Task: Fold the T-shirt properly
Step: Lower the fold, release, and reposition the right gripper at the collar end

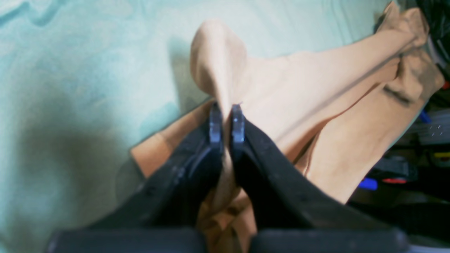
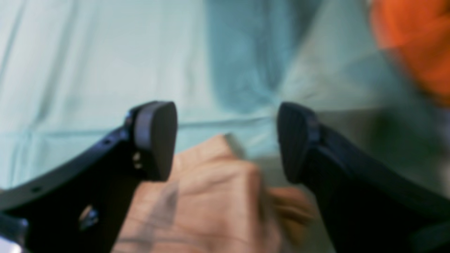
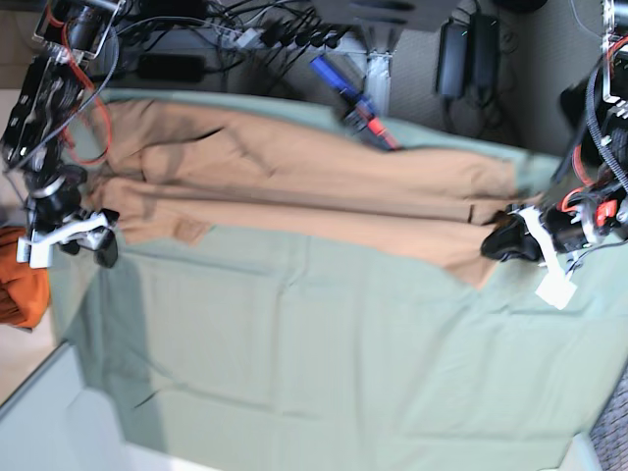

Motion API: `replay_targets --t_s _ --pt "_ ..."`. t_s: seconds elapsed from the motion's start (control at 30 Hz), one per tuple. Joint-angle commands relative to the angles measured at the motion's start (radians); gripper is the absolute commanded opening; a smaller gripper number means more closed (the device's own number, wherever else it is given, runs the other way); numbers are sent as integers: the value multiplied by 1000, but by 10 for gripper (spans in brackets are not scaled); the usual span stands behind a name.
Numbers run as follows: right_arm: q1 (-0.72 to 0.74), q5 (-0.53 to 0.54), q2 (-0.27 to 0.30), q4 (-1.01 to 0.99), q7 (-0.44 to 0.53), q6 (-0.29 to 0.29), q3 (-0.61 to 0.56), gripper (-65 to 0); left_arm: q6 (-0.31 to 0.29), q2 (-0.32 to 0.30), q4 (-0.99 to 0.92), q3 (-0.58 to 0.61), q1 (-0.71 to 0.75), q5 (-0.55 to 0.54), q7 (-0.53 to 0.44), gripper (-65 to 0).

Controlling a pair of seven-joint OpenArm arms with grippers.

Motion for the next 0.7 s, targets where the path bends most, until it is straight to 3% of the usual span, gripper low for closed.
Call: replay_targets --t_s 0.0,0.13,0.3,0.37,0.47,0.5,0.67 --pt "25 -12 20 -16 20 96 -26 -205 -17 -14 17 -7 -14 -17 -16 -650" --pt "43 -40 20 -107 38 96 -121 -205 -17 -14 17 -7 -13 -18 -11 -650" --pt "40 -52 20 -123 26 96 -134 -226 -17 -14 17 -7 -13 -18 -11 -650" --pt "40 -58 20 -123 22 96 -134 -341 -17 -14 17 -7 -13 -18 -11 -650" --pt "40 -57 20 -123 23 96 -134 -607 -17 -14 17 -7 -13 -18 -11 -650" --pt "40 -58 20 -123 23 95 -134 -650 -17 -14 17 -7 -13 -18 -11 -650" --pt "40 -57 20 -123 23 96 -134 -650 -17 -14 17 -7 -13 -18 -11 -650"
